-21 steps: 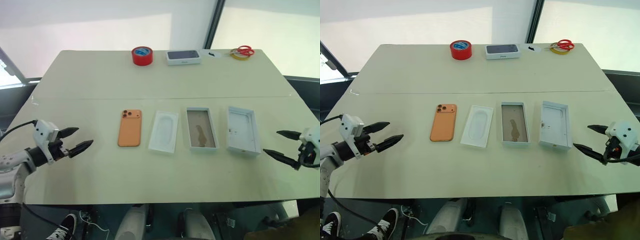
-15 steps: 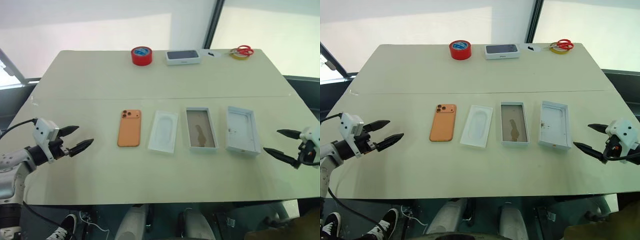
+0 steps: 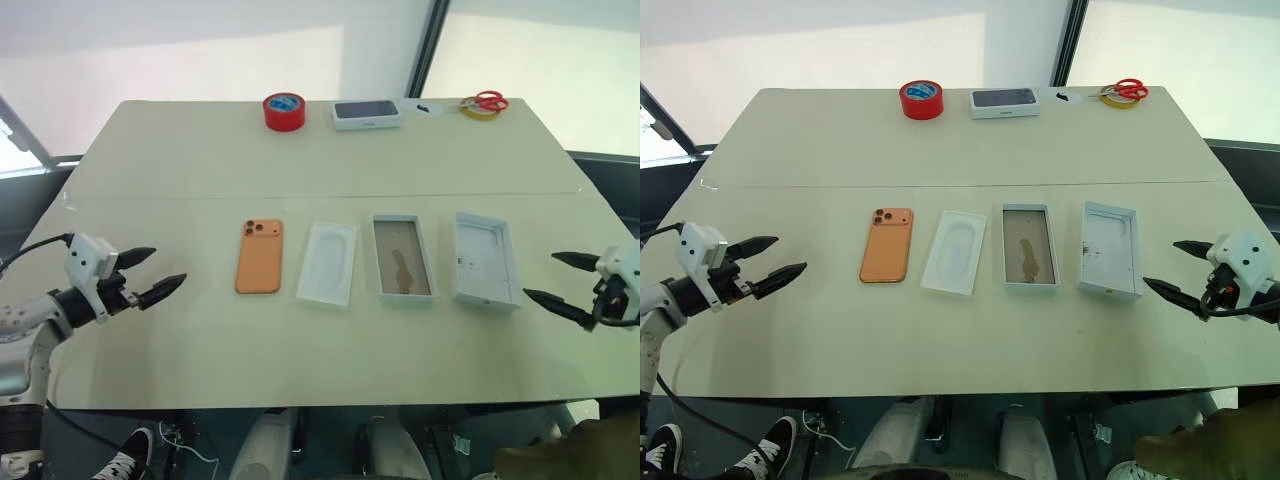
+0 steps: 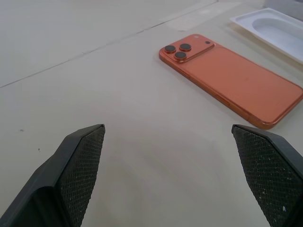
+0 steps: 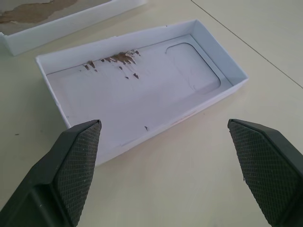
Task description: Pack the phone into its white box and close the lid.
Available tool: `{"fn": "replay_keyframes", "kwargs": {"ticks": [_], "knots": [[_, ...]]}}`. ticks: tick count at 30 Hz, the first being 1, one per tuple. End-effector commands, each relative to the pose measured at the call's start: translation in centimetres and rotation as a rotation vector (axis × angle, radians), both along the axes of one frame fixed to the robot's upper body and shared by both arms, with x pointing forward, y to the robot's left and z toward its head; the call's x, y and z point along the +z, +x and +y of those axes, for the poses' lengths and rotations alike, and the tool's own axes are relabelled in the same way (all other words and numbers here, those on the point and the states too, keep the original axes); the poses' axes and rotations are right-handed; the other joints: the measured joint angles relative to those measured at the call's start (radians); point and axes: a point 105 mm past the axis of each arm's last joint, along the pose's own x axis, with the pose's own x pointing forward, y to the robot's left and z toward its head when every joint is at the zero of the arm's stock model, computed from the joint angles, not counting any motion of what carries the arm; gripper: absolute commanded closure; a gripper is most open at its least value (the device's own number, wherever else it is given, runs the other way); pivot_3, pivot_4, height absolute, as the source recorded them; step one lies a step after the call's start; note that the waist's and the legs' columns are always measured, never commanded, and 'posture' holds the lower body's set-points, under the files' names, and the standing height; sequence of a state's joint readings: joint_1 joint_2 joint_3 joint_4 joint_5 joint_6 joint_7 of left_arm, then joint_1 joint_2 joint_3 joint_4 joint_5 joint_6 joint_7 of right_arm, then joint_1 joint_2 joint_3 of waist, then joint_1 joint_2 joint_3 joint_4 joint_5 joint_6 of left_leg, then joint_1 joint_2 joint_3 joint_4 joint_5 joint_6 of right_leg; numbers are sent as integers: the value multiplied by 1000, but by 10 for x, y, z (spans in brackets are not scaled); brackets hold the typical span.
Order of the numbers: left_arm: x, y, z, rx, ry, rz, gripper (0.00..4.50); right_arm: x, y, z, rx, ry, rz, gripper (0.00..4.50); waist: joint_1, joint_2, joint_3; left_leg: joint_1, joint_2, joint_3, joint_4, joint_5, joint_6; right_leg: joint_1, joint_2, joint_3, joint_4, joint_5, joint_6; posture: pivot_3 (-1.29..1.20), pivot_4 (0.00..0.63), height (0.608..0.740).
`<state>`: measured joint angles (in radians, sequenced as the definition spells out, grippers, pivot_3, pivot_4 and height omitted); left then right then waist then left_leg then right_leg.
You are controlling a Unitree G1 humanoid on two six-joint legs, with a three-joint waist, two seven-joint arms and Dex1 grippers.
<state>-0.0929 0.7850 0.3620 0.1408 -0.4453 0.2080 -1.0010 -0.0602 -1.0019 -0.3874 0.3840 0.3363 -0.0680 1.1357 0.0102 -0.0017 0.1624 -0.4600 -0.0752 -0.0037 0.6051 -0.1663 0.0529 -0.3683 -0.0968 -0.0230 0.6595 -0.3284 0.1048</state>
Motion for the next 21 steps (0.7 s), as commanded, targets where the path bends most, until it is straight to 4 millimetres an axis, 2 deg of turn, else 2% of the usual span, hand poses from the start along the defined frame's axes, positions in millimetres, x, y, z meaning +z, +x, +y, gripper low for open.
{"fn": "replay_keyframes", "kwargs": {"ticks": [1, 7, 11, 18, 21], "knots": [[14, 2, -4, -31, 3, -58, 0, 14, 2, 3, 6, -9, -50, 22, 0, 0, 0, 0, 0, 0, 0, 0, 0, 0, 0, 0, 0, 0, 0, 0, 150, 738], [12, 5, -7, -30, 23, -46, 0, 16, 5, 6, 18, -15, -56, 22, 0, 0, 0, 0, 0, 0, 0, 0, 0, 0, 0, 0, 0, 0, 0, 0, 150, 738], [20, 16, -14, 15, 29, -71, 0, 23, 9, 19, 71, -27, -74, 22, 1, 0, 0, 0, 0, 0, 0, 0, 0, 0, 0, 0, 0, 0, 0, 0, 150, 738], [33, 33, -68, -80, -168, 20, 0, 41, 25, 89, 276, -19, -152, 22, 2, 0, 0, 0, 0, 0, 1, 0, 0, 0, 0, 0, 0, 2, 4, 0, 150, 738], [36, 47, -99, -71, -187, -3, 0, 44, 30, 132, 387, 15, -185, 22, 3, 0, 0, 0, 0, 0, 1, 0, 0, 0, 1, 0, 0, 2, 4, 0, 150, 738]]}}
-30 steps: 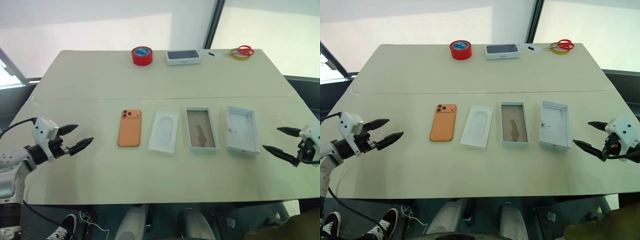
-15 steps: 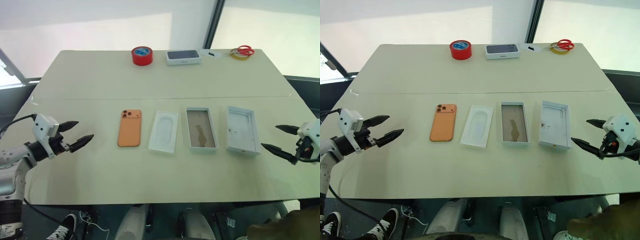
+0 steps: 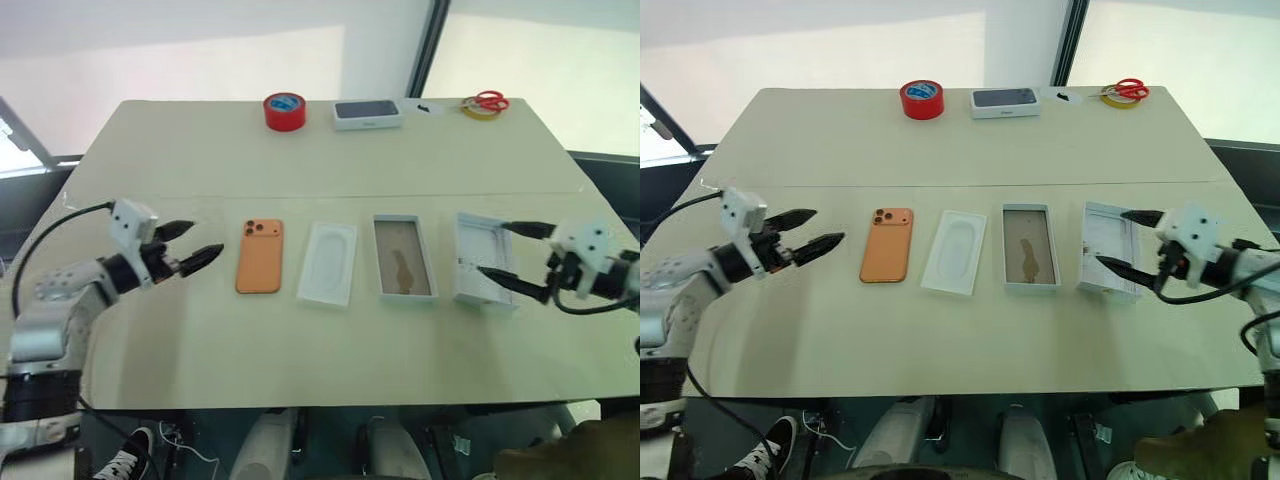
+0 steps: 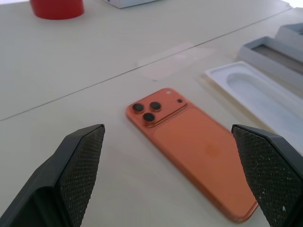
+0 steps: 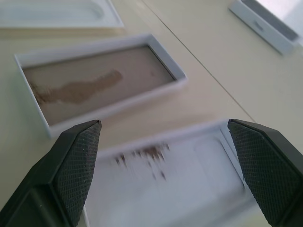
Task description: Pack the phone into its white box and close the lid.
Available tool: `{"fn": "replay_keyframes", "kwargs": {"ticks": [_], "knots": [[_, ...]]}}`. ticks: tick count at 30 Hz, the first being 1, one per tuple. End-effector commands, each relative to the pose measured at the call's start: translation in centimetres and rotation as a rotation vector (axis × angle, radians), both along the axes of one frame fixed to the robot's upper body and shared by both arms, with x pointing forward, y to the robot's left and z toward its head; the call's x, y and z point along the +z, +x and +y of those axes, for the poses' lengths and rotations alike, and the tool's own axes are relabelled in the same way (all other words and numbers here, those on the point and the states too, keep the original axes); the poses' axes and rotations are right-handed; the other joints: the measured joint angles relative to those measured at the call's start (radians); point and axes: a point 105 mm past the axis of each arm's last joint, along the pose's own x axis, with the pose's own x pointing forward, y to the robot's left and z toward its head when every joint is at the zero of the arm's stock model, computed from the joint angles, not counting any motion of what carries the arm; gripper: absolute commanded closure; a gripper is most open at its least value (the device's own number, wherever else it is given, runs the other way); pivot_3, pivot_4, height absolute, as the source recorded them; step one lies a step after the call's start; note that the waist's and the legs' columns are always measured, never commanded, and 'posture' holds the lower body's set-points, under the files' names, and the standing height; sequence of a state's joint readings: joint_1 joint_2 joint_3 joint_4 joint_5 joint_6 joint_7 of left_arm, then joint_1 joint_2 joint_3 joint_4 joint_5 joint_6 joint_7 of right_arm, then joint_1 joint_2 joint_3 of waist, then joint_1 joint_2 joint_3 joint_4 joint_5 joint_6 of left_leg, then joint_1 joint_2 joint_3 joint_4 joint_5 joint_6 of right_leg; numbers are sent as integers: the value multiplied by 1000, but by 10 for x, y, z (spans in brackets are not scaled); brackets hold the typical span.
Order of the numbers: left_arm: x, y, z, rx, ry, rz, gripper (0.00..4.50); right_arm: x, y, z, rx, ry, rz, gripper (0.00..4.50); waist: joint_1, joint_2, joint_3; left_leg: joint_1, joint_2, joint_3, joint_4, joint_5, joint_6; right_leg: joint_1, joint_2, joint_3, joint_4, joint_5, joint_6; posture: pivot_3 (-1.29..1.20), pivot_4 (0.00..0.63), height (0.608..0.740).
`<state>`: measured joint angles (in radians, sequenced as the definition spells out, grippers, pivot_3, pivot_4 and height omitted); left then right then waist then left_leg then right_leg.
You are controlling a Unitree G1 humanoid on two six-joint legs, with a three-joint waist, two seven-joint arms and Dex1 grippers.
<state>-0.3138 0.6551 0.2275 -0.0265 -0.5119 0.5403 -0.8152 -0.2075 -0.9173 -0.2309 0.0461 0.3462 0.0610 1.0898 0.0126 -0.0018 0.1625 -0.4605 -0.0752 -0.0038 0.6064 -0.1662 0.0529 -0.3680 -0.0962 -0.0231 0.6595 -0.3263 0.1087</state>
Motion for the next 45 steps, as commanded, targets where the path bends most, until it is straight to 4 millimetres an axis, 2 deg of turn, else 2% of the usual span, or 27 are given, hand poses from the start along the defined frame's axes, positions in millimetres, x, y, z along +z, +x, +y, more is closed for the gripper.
{"fn": "replay_keyframes", "kwargs": {"ticks": [1, 5, 7, 10, 13, 19, 23, 29, 32, 35, 40, 41, 45], "knots": [[11, 12, -32, 3, -26, -28, 0, 13, 2, 44, 122, 31, -63, 22, 1, 0, 0, 0, 0, 0, 1, 0, 0, 0, 0, 0, 0, 0, 0, 0, 150, 738], [-4, 16, -64, -39, -60, 115, 0, 13, 2, 66, 179, 66, -73, 22, 2, -1, 1, -1, 0, 0, 2, 0, 0, 0, 0, 0, 1, 0, 0, 0, 150, 738], [-9, 17, -77, -70, -167, 236, 0, 12, 2, 71, 192, 72, -73, 22, 3, -2, 1, -1, 0, 0, 3, 0, 0, 0, 0, 0, 1, 0, 0, 0, 150, 738], [-21, 14, -92, -97, -206, 375, 0, 10, 2, 74, 202, 75, -70, 22, 1, -2, 1, -1, 0, -1, 5, 0, 0, 1, 1, -1, 2, 0, 0, 0, 150, 738], [-22, 13, -106, -122, -232, 442, 0, 5, 0, 71, 202, 62, -62, 22, 0, -2, 1, -1, 0, -1, 5, 1, 2, 1, 1, -1, 2, 0, 1, 0, 150, 738], [-31, 18, -121, -97, -244, 539, 0, 1, 1, 66, 188, 52, -63, 22, 3, -2, 1, -1, 0, -1, 6, 2, 1, 2, 1, -1, 3, 0, 1, 0, 150, 738], [-44, 19, -125, -97, -248, 693, 0, -2, 1, 66, 183, 53, -63, 22, 3, -3, 1, 0, 0, -1, 6, 2, -1, 2, 1, -1, 3, 0, 1, 0, 150, 738], [-39, 27, -132, -116, -312, 714, 0, -1, 2, 68, 181, 54, -75, 22, 0, -3, 1, 0, 0, -1, 5, 4, -5, 2, 1, -1, 3, 0, 1, 0, 150, 738], [-48, 25, -136, -119, -307, 755, 0, 0, 3, 68, 179, 54, -79, 22, 2, -3, 1, 0, 0, -1, 5, 4, -6, 3, 1, -1, 3, 0, 1, 0, 150, 738], [-54, 23, -138, -116, -297, 774, 1267, 0, 3, 69, 179, 53, -81, 0, 3, -3, 1, 0, 0, -1, 6, 4, -6, 3, 1, -1, 3, 0, 1, 0, 150, 738], [-58, 24, -133, -82, -329, 809, 3946, -4, 1, 70, 188, 38, -73, 0, 3, -3, 1, 0, -1, -1, 6, 4, -6, 3, 1, -1, 3, 0, 1, 0, 150, 738], [-60, 25, -132, -71, -323, 813, 4346, -6, 0, 70, 193, 28, -69, 0, 3, -3, 1, 0, 0, -1, 6, 4, -6, 3, 1, -1, 3, 0, 1, 0, 150, 738], [-56, 28, -125, -51, -350, 810, 4435, -30, -10, 68, 256, -78, -1, 0, 1, -3, 0, 1, 0, -1, 5, 3, -4, 3, 1, -1, 3, 0, 1, 0, 150, 738]]}}
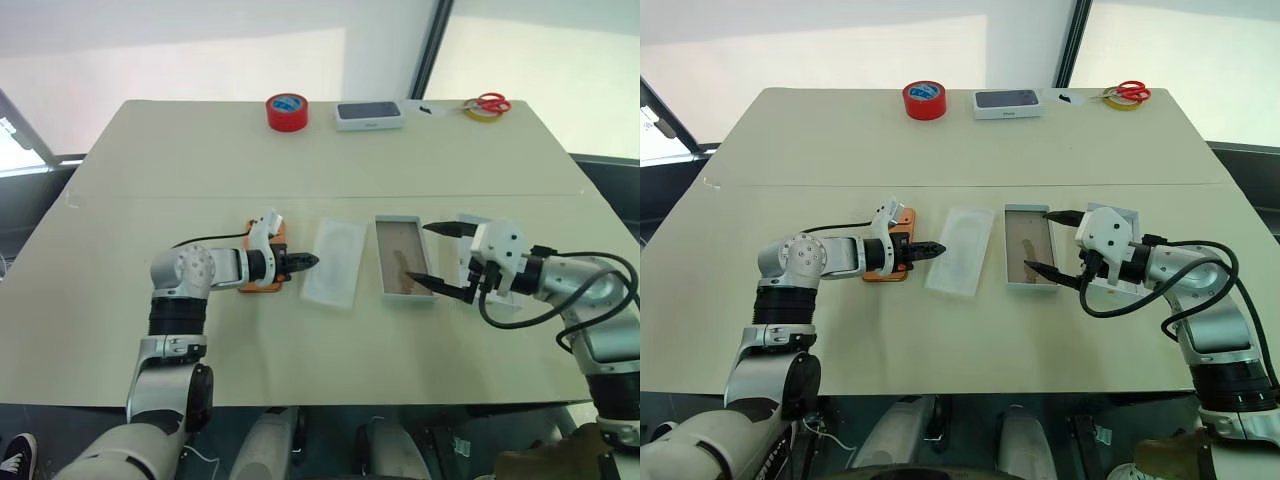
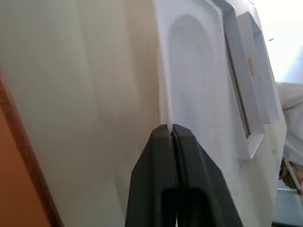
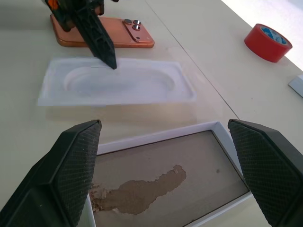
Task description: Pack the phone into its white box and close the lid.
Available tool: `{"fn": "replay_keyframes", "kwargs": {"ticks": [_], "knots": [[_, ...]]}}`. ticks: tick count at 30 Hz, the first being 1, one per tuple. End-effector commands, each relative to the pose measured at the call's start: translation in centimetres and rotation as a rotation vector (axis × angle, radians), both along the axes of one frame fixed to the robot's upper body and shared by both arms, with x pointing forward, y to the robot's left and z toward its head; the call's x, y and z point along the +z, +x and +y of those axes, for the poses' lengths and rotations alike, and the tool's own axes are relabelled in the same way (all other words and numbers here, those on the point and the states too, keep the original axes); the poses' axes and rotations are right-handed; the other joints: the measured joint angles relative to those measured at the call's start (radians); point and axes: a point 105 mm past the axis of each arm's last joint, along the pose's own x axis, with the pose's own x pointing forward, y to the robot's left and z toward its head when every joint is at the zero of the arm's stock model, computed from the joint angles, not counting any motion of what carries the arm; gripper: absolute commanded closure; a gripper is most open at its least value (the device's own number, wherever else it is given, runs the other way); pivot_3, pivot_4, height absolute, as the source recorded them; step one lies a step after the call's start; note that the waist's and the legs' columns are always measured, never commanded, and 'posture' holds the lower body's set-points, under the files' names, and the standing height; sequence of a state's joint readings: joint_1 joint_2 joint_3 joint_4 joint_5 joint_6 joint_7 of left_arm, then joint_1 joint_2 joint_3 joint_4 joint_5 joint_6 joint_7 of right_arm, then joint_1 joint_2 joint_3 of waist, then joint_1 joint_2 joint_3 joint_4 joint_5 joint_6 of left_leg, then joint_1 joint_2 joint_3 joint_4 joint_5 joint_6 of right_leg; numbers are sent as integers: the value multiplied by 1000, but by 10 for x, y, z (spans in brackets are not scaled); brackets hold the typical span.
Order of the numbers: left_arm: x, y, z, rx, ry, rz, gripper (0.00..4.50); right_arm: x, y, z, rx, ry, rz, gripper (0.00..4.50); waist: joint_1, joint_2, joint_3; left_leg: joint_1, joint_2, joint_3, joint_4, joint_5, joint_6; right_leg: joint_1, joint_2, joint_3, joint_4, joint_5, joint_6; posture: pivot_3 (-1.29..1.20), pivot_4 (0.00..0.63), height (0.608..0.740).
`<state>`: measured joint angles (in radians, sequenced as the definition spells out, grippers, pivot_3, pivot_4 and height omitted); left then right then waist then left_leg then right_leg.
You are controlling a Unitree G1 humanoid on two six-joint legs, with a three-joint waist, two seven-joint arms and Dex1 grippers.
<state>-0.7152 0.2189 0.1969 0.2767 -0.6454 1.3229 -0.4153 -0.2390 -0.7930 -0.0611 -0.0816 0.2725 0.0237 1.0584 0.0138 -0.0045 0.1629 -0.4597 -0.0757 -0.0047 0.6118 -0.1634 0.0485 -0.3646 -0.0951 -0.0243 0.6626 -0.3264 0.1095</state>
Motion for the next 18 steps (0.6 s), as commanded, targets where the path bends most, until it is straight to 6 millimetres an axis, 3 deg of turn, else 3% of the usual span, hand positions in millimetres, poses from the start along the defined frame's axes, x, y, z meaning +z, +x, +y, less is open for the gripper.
{"fn": "replay_keyframes", "kwargs": {"ticks": [1, 6, 10, 13, 18], "knots": [[2, 3, 9, 38, -31, 23, 4435, -15, -10, 3, 78, -73, 46, 0, -1, 0, 0, 0, 0, 0, 0, 0, 0, 0, 0, 0, 0, 0, 0, 0, 150, 738], [22, 6, 9, 58, -118, -9, 4435, -40, -10, 7, 159, -187, 111, 0, -2, 0, 0, 0, 0, 0, 0, 0, -1, 0, 0, 0, 0, 0, 0, 0, 150, 738], [38, 8, 10, 86, -165, -64, 4435, -43, 1, 9, 166, -164, 172, 0, -1, -1, 1, -1, 0, 0, 0, 2, -3, -1, 0, 0, 0, 0, 0, 0, 150, 738], [45, 12, 15, 123, -165, -80, 4500, -49, 4, 8, 189, -185, 241, 784, 1, -2, 1, -1, 0, 0, 1, 3, -4, 0, 0, -1, 0, 0, 0, 0, 150, 738], [58, 15, 21, 174, -184, -140, 4500, -55, 7, 9, 217, -209, 300, 3267, 0, -2, 1, -1, 0, 0, 1, 3, -4, 0, 0, -1, 0, 0, 0, 0, 150, 738]]}}
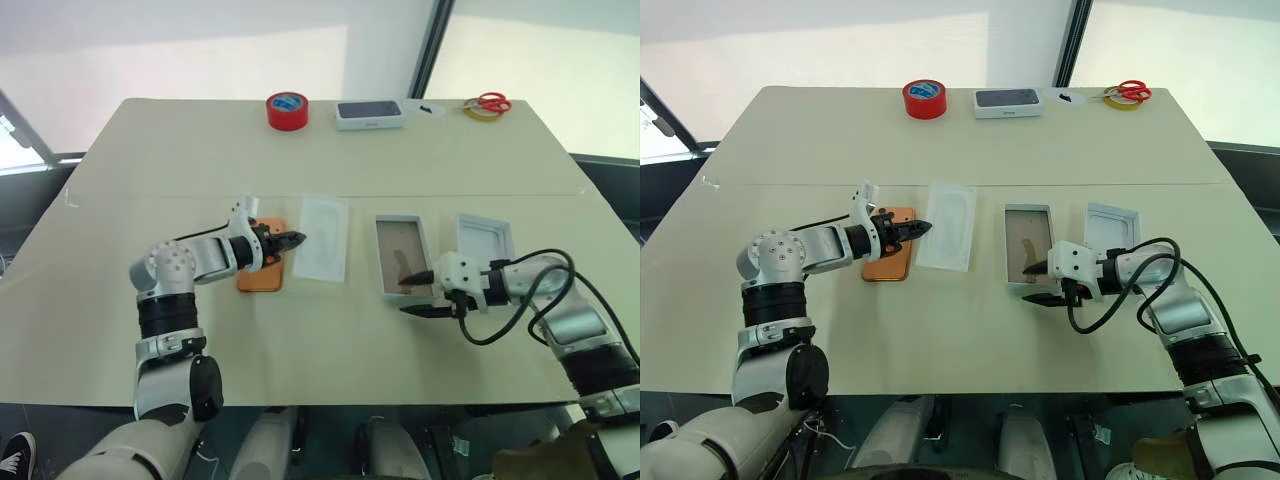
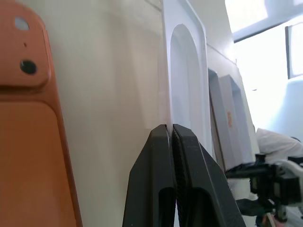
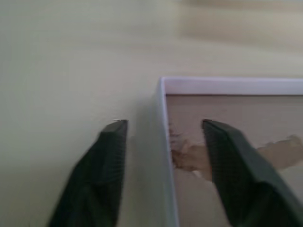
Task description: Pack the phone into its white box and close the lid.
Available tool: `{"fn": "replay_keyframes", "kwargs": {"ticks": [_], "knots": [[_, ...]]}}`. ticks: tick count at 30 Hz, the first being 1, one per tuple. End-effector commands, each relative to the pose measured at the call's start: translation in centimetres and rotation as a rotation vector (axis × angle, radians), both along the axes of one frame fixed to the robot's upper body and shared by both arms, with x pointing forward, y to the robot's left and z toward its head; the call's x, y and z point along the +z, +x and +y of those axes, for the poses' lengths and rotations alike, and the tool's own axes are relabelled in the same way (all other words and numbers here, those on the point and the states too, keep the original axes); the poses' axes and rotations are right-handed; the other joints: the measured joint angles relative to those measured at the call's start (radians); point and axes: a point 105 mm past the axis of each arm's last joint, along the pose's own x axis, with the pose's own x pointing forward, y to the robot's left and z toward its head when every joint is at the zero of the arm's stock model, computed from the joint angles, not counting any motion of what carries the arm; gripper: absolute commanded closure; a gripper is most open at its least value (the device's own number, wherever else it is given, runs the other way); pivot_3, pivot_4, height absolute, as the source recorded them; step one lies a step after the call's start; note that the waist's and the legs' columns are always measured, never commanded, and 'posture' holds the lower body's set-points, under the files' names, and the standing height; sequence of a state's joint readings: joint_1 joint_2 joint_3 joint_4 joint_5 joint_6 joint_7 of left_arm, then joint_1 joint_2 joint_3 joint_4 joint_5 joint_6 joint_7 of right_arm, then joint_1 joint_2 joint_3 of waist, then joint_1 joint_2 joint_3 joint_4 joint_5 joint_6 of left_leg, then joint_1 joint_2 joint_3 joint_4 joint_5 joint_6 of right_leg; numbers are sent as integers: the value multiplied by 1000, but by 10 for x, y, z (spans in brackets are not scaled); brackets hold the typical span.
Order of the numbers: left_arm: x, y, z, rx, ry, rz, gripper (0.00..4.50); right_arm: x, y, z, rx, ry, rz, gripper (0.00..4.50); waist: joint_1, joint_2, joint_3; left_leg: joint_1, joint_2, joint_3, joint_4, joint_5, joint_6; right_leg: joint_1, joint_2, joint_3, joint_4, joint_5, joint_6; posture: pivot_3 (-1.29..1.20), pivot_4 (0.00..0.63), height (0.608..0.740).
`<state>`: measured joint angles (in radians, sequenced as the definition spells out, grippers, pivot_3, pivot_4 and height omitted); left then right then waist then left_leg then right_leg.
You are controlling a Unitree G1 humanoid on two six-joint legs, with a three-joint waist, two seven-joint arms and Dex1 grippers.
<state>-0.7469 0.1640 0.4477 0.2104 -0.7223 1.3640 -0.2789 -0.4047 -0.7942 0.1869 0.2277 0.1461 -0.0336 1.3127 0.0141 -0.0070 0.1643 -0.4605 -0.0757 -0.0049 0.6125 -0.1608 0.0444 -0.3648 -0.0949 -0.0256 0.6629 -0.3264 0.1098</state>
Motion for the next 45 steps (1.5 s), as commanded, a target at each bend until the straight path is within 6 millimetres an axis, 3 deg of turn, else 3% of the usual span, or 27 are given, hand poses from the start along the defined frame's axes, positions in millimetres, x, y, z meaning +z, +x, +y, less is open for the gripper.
{"fn": "replay_keyframes", "kwargs": {"ticks": [1, 2, 3, 6, 10, 13, 18, 19, 21, 25, 28, 34, 40, 45], "knots": [[26, 3, 0, 20, -17, -108, 4500, 10, 5, 7, 20, 32, -2, 3832, -1, 0, 0, 0, 0, 0, 0, 0, 0, 0, 0, 0, 0, 0, 0, 0, 150, 738], [30, 3, 0, 33, -31, -132, 4500, 10, 6, 10, 20, 42, 6, 4417, -1, 0, 0, 0, 0, 0, 0, 0, 0, 0, 0, 0, 0, 0, 0, 0, 150, 738], [31, 3, 0, 38, -26, -144, 4500, 9, 7, 12, 24, 40, 3, 4468, -1, 0, 0, 0, 0, 0, 0, 0, -1, 0, 0, 0, 0, 0, 0, 0, 150, 738], [37, 4, 2, 67, -65, -172, 4500, 9, 9, 26, 41, 57, -13, 4468, 0, 0, 0, 0, 0, 0, 0, 1, -1, 0, 0, 0, 0, 0, 0, 0, 150, 738], [55, 8, 3, 108, -167, -183, 4500, 29, 6, 67, 94, 148, -51, 4468, -4, -1, 0, 0, 0, 0, 0, 1, -1, 0, 0, 0, 0, 0, 0, 0, 150, 738], [64, 7, -3, 93, -183, -189, 4500, 24, 7, 79, 90, 136, -78, 4468, 1, -1, 1, -1, 0, -1, -1, 1, -2, -2, 1, 0, 1, 0, 0, 0, 150, 738], [50, 1, -13, 75, -155, -154, 4500, 28, 5, 92, 83, 186, -53, 4468, 2, -1, 0, -1, -2, -1, 0, 1, -2, -1, 0, -1, 1, 0, 1, 0, 150, 738], [45, 0, -13, 76, -147, -143, 4500, 30, 5, 93, 77, 189, -64, 4205, 0, -1, 0, -1, -2, -1, 0, 1, -2, -1, 0, -1, 1, 0, 1, 0, 150, 738], [38, -2, -14, 76, -138, -132, 4500, 33, 9, 90, 48, 191, -100, 3553, -1, -1, 1, 0, -2, -1, -1, 1, -2, -1, 0, -1, 1, 0, 1, 0, 150, 738], [26, -9, -16, 73, -123, -111, 4500, 42, 11, 64, -24, 181, -131, 1578, 1, -1, 1, -1, -1, -1, -1, 1, -2, -2, 0, -1, 1, 0, 1, 0, 150, 738], [20, -15, -22, 72, -124, -129, 4500, 49, 6, 29, -84, 156, -133, 1578, 14, -1, 1, -1, -2, -1, -1, 1, -1, -1, -1, -1, 0, 0, 1, 0, 150, 738], [7, -25, -35, 40, -122, -100, 4500, 54, 13, -8, -197, 137, -175, 1578, 24, -1, 1, 0, -1, -1, -1, -2, 3, 0, 0, 0, 0, 0, 1, 0, 150, 738], [-1, -30, -46, 0, -128, -81, 4500, 70, 21, 2, -223, 259, -221, 1578, 24, -2, 1, -1, -1, -1, -1, 0, -1, 1, 0, 0, 0, 0, 1, 0, 150, 738], [-8, -30, -55, -24, -99, -79, 4500, 67, 22, 8, -218, 270, -233, 1578, 28, -2, 1, -1, -1, -1, 0, 0, -1, 0, -1, 0, 0, 0, 1, 0, 150, 738]]}}
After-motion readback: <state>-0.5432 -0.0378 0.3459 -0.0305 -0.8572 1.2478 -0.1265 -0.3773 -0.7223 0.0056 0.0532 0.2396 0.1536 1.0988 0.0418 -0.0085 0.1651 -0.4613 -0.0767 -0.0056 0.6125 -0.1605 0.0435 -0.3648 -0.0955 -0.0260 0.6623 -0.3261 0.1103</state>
